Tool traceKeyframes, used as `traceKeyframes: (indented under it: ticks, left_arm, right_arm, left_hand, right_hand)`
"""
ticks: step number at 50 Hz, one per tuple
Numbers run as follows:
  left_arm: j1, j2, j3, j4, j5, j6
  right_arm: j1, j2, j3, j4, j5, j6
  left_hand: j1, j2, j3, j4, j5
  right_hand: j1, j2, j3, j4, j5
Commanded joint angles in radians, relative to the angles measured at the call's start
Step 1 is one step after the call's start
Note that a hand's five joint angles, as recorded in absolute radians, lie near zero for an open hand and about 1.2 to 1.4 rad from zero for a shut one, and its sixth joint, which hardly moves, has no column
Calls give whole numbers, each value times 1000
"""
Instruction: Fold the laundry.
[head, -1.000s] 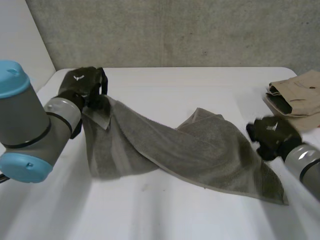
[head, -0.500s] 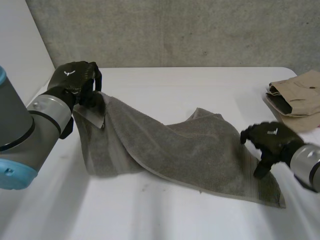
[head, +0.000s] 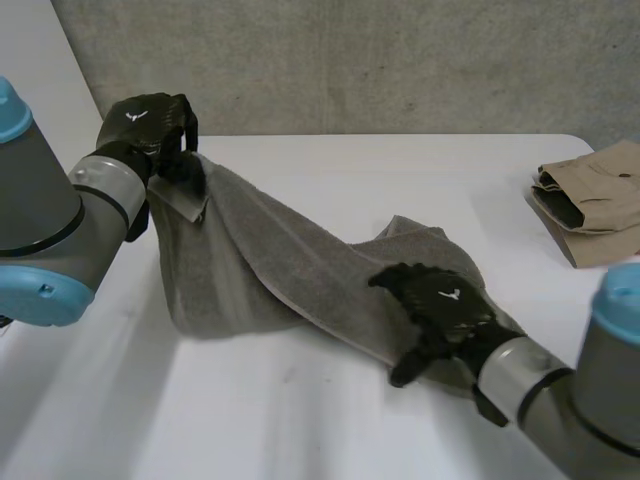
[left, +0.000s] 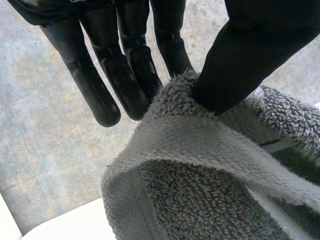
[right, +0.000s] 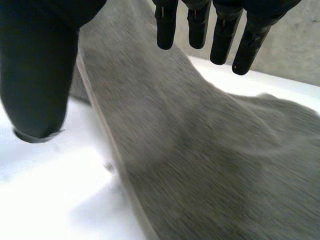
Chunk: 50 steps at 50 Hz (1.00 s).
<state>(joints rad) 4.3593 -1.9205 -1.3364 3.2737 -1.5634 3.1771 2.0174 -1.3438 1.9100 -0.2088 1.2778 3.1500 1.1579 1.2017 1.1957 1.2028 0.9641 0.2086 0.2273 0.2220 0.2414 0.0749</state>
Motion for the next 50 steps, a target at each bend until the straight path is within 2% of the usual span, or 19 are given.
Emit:
traceKeyframes:
  ticks: [1, 5, 11, 13, 16, 21, 26, 30, 41, 44, 46, 48, 49, 50]
  left_arm:
    - [-12, -5, 13, 0, -15, -3]
    - [-14, -2, 17, -2, -18, -20]
    - [-12, 5, 19, -2, -20, -54]
    - [-12, 6, 20, -2, -20, -55]
    - [-12, 8, 20, 0, -20, -55]
    - [-6, 9, 19, -2, -20, -55]
    - [-1, 15, 19, -2, -20, -55]
    - [3, 23, 17, -2, -20, -55]
    - [9, 23, 8, -3, -20, -55]
    - [11, 23, 8, -3, -20, -55]
    - [11, 23, 8, -3, -18, -54]
    - [11, 23, 10, -3, -18, -54]
    - [11, 21, 11, -3, -18, -54]
    - [11, 21, 11, -3, -18, -54]
  right_arm:
    - [156, 165, -129, -49, 194, 79]
    - [190, 245, -193, -66, 270, 88]
    - [204, 324, -252, -81, 311, 84]
    - [205, 330, -255, -106, 334, 76]
    - [189, 321, -241, -162, 377, 58]
    - [141, 298, -191, -162, 376, -51]
    - [-11, 255, -109, -167, 365, -191]
    - [-81, 230, -68, -162, 330, -281]
    - [-170, 141, 38, -156, 235, -332]
    - [-172, 140, 50, -143, 216, -335]
    - [-172, 138, 53, -118, 212, -337]
    - [-172, 134, 52, -101, 209, -337]
    - [-172, 118, 52, -89, 204, -335]
    - [-172, 108, 52, -83, 203, -334]
  left_hand:
    - [238, 195, 201, 193, 258]
    - [238, 195, 201, 193, 258]
    - [238, 195, 201, 193, 258]
    - [238, 195, 201, 193, 258]
    - [238, 195, 201, 193, 258]
    - [238, 195, 201, 193, 258]
    - [238, 195, 201, 193, 258]
    - [238, 195, 201, 193, 258]
    - [238, 195, 201, 193, 258]
    - [238, 195, 201, 193, 258]
    - [238, 195, 201, 193, 258]
    - [238, 195, 201, 193, 258]
    - [238, 195, 201, 193, 258]
    - [238, 195, 201, 193, 258]
  right_hand:
    - [-34, -53, -48, -67, -75]
    - [-34, -53, -48, -67, -75]
    - [-27, -46, -40, -60, -68]
    - [55, 36, 42, 22, 14]
    - [307, 288, 294, 274, 266]
    - [346, 327, 333, 313, 305]
    - [381, 362, 368, 348, 340]
    - [428, 409, 415, 395, 387]
    - [666, 647, 653, 633, 625]
    - [652, 633, 638, 619, 611]
    - [535, 516, 521, 502, 494]
    - [376, 358, 363, 343, 336]
    - [198, 179, 185, 165, 157]
    - [124, 105, 110, 91, 83]
